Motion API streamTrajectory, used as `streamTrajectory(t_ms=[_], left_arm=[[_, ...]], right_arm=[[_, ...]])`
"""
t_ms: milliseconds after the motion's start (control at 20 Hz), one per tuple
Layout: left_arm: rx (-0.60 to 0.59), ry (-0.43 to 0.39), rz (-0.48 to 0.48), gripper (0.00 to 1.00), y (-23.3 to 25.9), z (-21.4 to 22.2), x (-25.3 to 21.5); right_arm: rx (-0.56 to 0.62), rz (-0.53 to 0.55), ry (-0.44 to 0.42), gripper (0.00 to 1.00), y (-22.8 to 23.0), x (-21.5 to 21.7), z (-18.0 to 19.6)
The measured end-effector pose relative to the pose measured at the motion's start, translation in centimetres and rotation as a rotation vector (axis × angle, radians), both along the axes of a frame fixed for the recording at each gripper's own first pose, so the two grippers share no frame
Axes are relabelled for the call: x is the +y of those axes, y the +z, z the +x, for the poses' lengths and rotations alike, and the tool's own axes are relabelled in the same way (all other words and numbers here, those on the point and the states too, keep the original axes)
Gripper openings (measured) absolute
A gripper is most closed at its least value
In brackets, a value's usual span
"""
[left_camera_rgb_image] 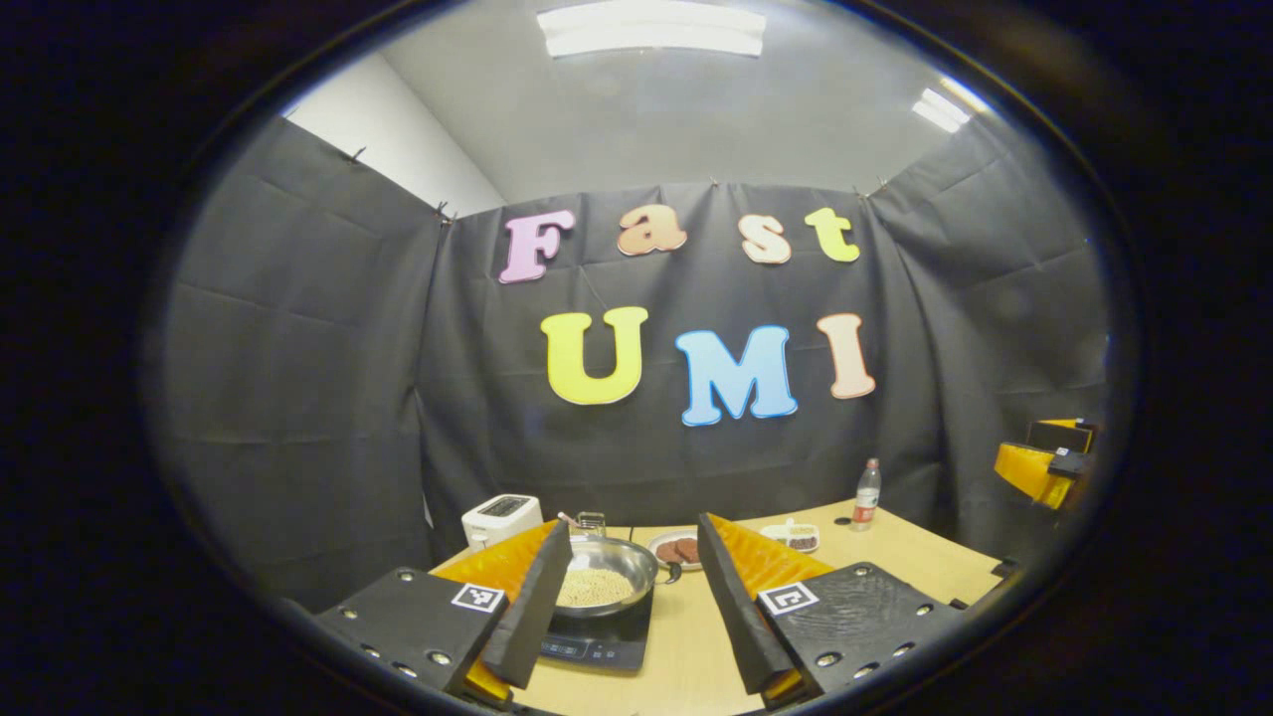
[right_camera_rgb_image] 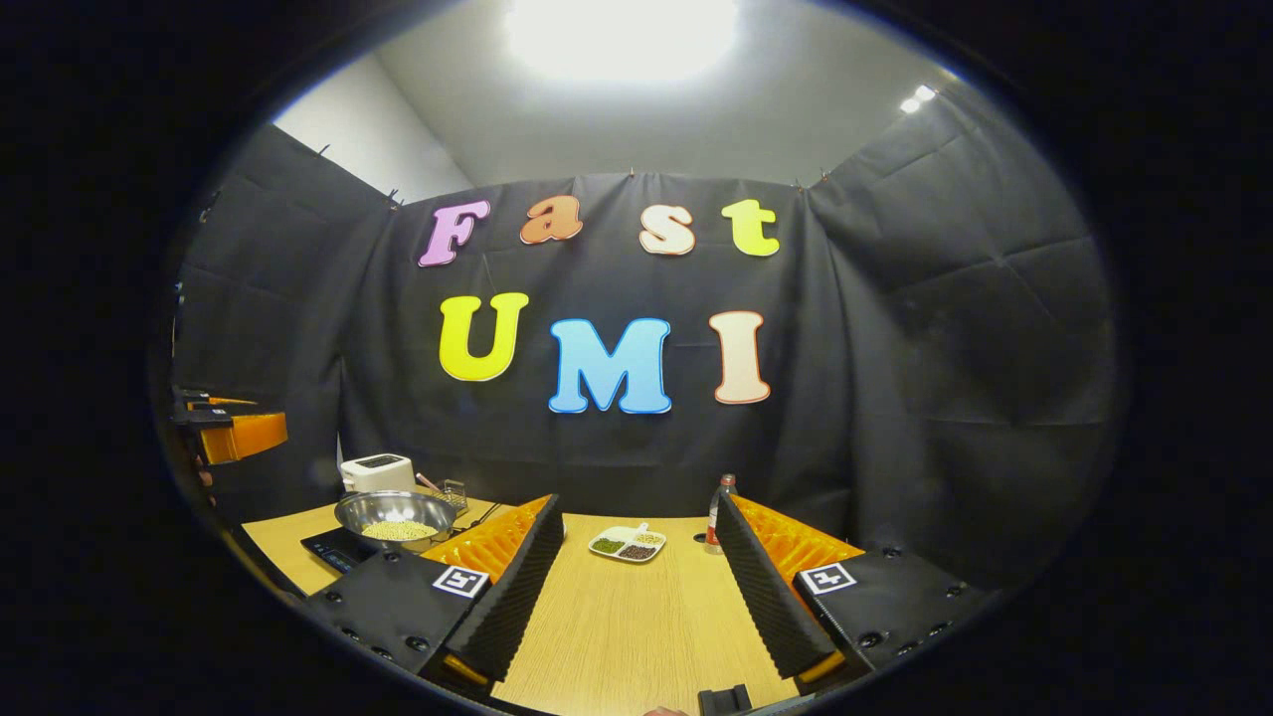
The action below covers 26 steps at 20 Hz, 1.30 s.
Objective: First push the handle of the pot to place it horizontally, then grasp the pot with both hands and set it on the induction cooktop.
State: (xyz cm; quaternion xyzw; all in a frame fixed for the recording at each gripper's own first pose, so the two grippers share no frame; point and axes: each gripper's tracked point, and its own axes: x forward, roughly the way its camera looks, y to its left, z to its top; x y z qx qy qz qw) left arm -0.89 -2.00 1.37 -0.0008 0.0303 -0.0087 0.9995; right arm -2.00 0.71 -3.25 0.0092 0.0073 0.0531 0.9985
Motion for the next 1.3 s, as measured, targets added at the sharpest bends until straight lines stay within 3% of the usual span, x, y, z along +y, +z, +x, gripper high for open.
streamTrajectory(t_ms=[300,650,1300], left_arm=[[-0.022,-0.016,0.023,0.77,1.2,-4.3,3.1],[-0.035,-0.006,0.01,0.74,1.4,-6.6,5.4],[-0.065,-0.027,0.016,0.74,2.6,-6.9,4.7]], right_arm=[[-0.009,0.016,-0.044,0.98,1.6,0.6,-3.9],[-0.021,-0.01,-0.085,0.98,2.1,0.6,-7.2],[-0.04,0.001,-0.117,0.98,2.8,0.0,-8.1]])
